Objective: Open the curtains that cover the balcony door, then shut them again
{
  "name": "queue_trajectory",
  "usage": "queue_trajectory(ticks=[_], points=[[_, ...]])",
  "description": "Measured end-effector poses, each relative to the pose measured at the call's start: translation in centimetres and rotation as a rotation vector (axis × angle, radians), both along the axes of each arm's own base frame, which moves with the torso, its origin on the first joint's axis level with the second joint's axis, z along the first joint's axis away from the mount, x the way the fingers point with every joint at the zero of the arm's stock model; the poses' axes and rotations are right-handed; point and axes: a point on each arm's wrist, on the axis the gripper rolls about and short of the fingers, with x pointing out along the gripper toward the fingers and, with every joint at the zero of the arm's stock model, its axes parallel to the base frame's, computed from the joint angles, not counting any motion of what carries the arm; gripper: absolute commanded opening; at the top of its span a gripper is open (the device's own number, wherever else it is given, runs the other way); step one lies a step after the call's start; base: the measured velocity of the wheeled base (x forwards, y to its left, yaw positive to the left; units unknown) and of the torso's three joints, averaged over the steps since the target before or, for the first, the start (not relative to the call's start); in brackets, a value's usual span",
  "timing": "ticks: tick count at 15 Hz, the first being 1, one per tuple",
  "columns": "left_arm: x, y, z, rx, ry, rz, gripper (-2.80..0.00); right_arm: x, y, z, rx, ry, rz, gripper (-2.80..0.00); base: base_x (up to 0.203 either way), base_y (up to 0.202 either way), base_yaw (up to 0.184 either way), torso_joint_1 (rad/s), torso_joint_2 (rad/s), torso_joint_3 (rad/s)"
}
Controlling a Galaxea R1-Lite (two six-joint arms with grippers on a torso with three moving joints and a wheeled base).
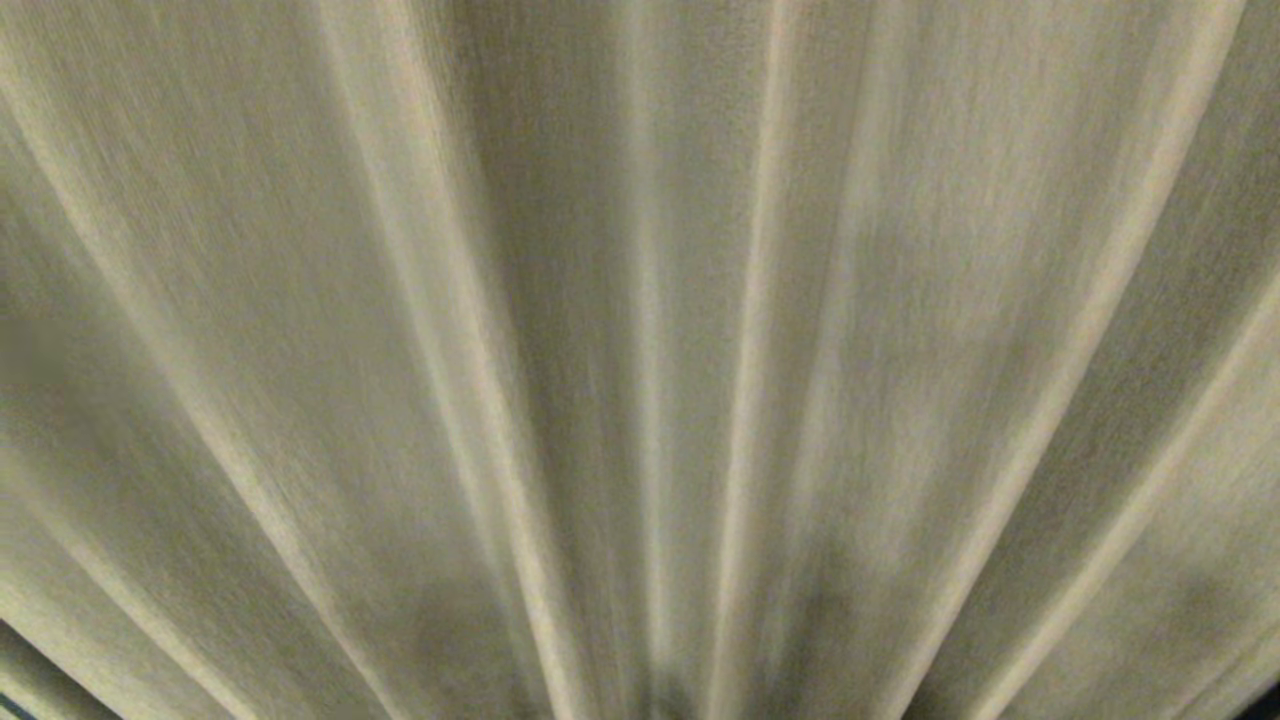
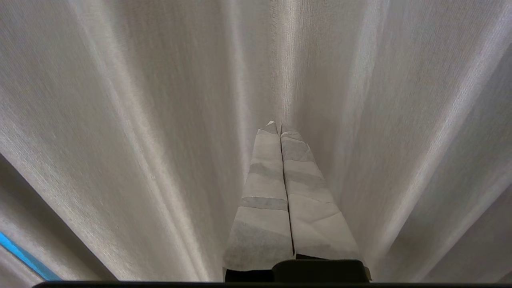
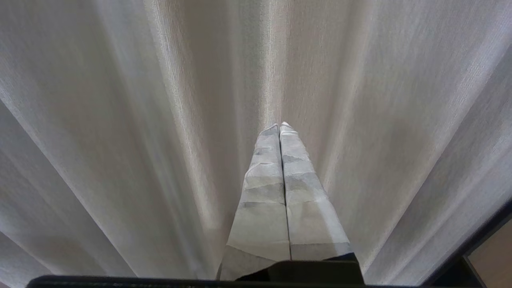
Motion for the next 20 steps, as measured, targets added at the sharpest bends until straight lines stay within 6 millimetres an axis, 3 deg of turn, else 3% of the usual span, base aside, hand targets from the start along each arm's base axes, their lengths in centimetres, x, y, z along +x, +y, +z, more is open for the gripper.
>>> queue_trajectory(ticks=[10,20], points=[[0.0,0.03,-0.01,-0.007,0.001,0.012,-2.8,0.0,0.0,0.0,0.0,0.0,0.0,-2.8,0.0,0.007,-0.001,0.0,0.0,0.0],[0.01,0.03,-0.03,-0.014,0.001,0.015,-2.8,0.0,0.0,0.0,0.0,0.0,0.0,-2.8,0.0,0.185,-0.001,0.004,0.0,0.002]])
